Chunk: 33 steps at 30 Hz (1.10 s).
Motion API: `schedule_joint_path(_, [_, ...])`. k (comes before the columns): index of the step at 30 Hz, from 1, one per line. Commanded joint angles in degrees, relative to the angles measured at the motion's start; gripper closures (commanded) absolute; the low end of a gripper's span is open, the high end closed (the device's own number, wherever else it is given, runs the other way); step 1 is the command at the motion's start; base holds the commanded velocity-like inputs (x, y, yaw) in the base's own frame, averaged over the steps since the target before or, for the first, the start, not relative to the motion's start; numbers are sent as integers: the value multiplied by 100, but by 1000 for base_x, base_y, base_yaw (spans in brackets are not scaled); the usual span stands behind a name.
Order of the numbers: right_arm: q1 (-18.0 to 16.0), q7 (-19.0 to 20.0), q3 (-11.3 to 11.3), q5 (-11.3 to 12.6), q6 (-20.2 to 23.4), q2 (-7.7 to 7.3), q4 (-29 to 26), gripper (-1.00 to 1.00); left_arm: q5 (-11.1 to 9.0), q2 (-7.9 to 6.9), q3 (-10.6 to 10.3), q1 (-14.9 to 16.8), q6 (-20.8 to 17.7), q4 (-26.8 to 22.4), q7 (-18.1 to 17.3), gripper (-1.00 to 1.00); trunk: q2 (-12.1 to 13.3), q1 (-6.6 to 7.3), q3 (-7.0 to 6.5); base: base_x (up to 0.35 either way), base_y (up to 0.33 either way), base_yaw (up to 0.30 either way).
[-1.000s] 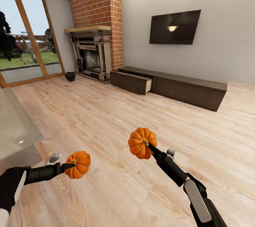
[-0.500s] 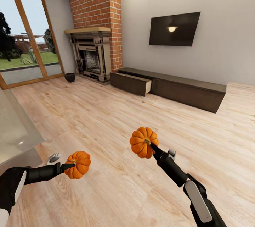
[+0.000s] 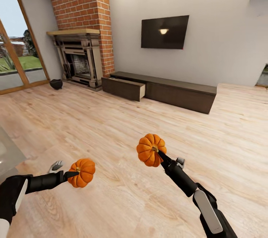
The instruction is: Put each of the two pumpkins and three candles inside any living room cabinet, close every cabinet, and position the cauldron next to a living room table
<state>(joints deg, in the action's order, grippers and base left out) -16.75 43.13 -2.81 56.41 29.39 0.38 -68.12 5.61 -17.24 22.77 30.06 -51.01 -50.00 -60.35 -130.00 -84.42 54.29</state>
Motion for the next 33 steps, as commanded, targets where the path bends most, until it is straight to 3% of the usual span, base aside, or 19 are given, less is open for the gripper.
schedule_joint_path(1, [2, 10, 0, 10, 4, 3, 0, 100, -9, 1, -1, 0, -5, -1, 5, 100, 41, 23, -19, 0, 0, -276])
schedule_joint_path(9, [1, 20, 0, 10, -11, 6, 6, 100, -10, 0, -1, 0, -5, -1, 5, 100, 362, 198, -162, 0, 0, -254])
schedule_joint_path(24, [-1, 20, 0, 10, -12, 15, 9, 100, -9, 2, -1, 0, -10, -1, 5, 100, 964, 528, -431, 0, 0, -13])
schedule_joint_path(33, [-1, 20, 0, 10, -12, 15, 9, 100, -12, 1, -1, 0, 8, -1, -3, 100, 964, 528, -464, 0, 0, -97])
